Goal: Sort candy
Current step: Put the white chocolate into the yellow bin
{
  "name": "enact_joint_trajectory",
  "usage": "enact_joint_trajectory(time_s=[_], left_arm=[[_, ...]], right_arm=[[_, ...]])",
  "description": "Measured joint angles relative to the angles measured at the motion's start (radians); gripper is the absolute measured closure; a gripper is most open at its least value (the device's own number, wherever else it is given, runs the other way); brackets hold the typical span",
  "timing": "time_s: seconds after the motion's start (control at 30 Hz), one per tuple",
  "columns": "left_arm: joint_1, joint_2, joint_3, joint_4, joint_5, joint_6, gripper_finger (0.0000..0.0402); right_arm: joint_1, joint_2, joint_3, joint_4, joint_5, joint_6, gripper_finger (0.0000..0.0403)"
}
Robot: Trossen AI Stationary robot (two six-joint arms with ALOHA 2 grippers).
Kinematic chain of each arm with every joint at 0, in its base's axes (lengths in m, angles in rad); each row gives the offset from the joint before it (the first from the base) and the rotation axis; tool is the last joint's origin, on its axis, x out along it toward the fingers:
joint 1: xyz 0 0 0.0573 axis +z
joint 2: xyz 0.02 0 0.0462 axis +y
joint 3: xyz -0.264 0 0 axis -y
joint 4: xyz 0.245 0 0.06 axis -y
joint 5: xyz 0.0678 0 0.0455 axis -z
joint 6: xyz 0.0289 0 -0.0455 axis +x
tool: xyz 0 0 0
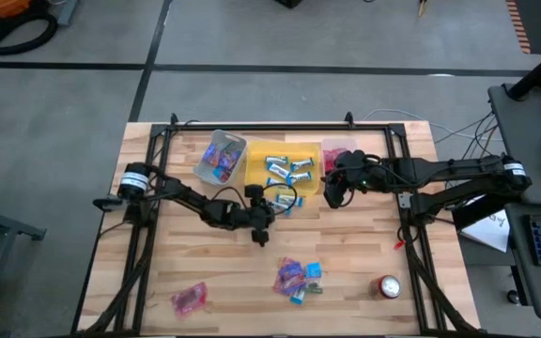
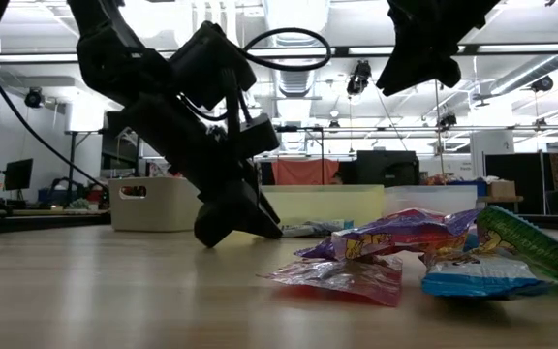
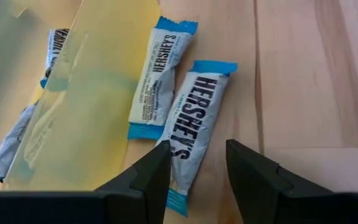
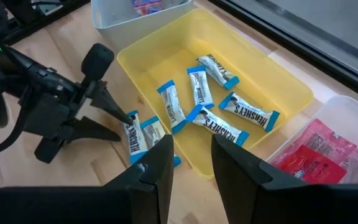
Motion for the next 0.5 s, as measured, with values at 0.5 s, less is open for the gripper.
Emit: enact_joint_trajectory(time_s=[0.5], left_arm=[[-0.01,-0.014,-0.003,-0.034,0.181,0.002,0.0303]], right_arm=[[0.011,0.0,-0.003,0.0,0.0,0.001,0.0298]])
